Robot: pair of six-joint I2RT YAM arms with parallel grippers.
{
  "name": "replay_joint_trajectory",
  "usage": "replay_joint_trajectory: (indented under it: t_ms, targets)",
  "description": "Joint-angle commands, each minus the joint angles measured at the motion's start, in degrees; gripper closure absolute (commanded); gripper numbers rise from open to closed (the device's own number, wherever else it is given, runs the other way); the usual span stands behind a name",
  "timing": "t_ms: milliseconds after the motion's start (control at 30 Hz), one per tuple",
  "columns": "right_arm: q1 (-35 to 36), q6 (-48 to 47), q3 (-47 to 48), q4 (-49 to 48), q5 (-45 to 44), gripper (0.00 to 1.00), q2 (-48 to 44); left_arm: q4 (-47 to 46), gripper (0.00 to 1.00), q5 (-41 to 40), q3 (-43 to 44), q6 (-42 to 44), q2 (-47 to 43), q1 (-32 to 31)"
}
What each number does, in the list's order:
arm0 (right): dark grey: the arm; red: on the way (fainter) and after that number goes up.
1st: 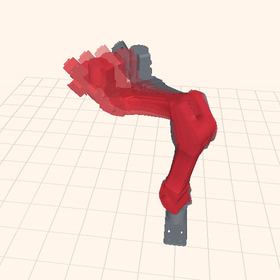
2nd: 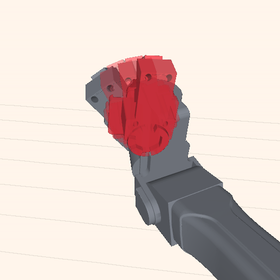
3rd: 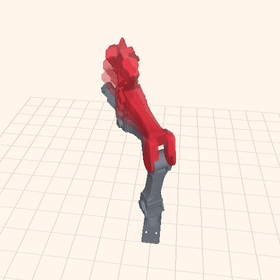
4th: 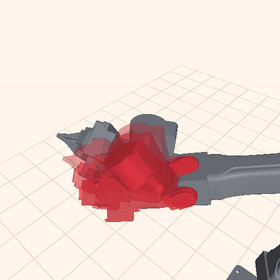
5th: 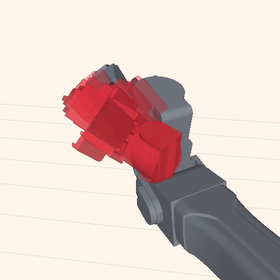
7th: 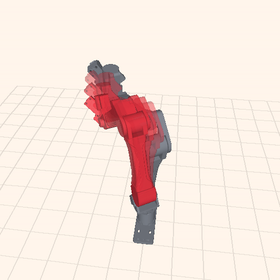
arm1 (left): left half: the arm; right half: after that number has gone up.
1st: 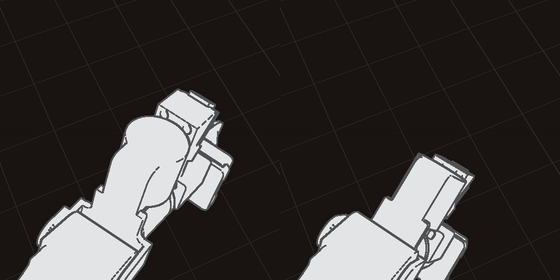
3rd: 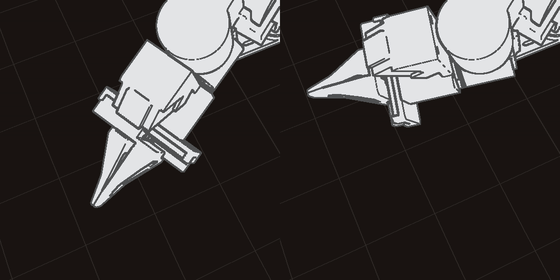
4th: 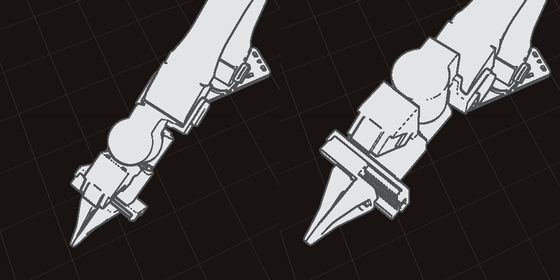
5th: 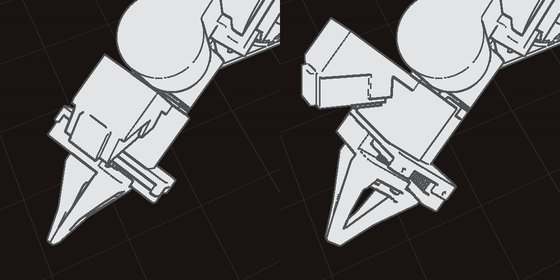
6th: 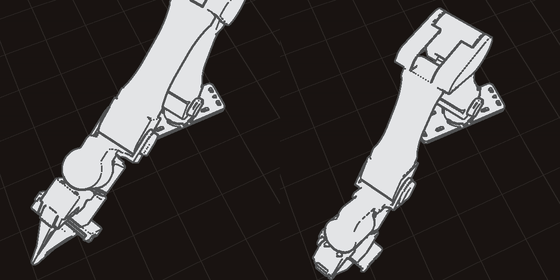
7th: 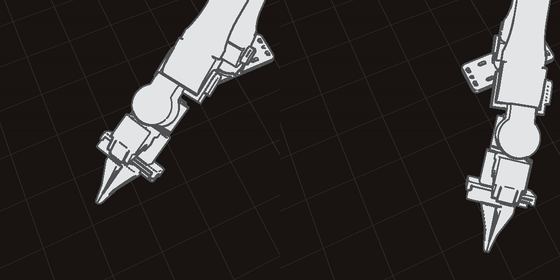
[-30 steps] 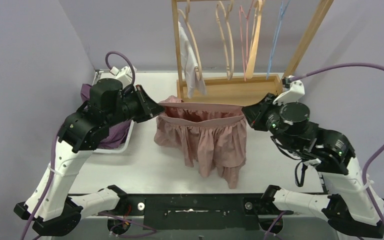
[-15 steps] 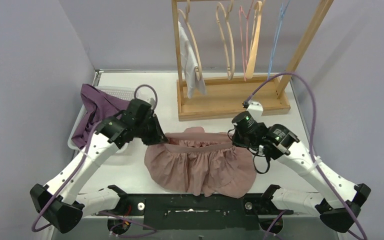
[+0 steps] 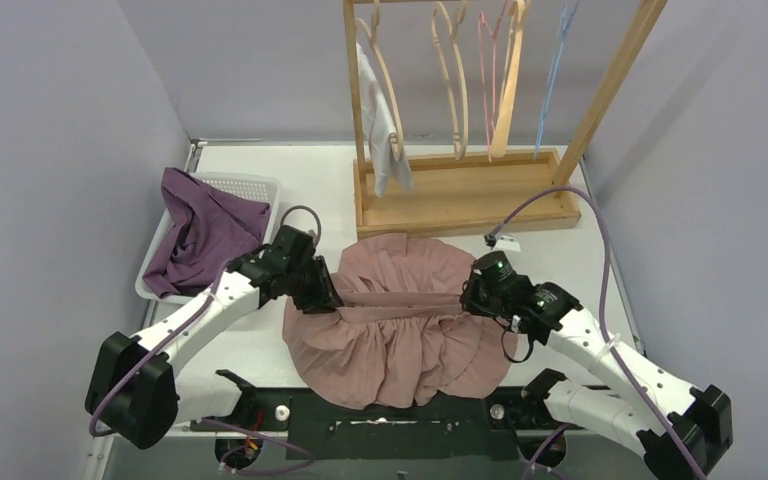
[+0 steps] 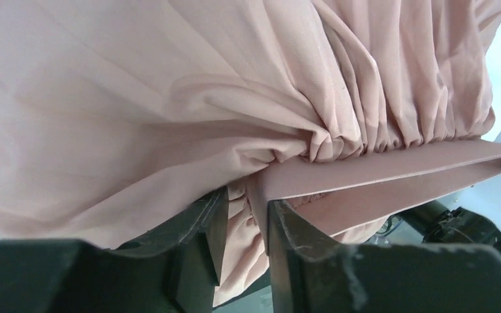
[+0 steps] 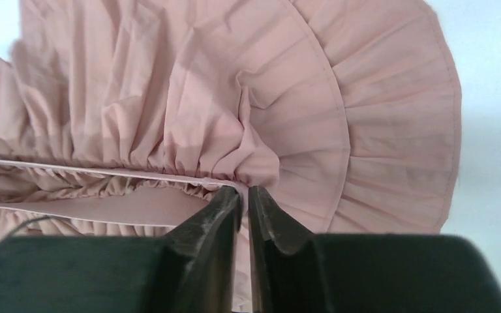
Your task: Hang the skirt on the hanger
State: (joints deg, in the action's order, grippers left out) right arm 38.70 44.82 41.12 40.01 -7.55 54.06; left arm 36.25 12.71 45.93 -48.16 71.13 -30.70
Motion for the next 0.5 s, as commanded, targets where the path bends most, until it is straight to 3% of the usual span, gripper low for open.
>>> replay_joint_trajectory:
  t_ms: [0,133,200,333,467]
  targets:
    - [-1.2,-2.7,5.1,-0.2,-4.1,0.8,-3.7,-0.9,0.68,-0.2,3.0,3.2,-4.1,3.1]
    - [-1.2,-5.7,11.0,4.7,-3.6,0.55,-6.2,0.4,0.59,2.1,5.1,7.0,-8.1,5.9]
    - [-1.3,-7.6,13.3,5.1,-2.7,0.5,-8.7,1.3,0.58,1.8,6.7,9.6,-9.6,7.3]
    - [-1.3,-12.1,19.5,4.6,-1.9,0.48,-12.2,0.3,0.53,0.6,9.1,12.6,-12.6,8.8]
    - [-1.3,-14.8,29.9,4.0,-6.3,0.58,-11.8,-2.4,0.53,1.1,11.6,13.2,-14.0,9.0]
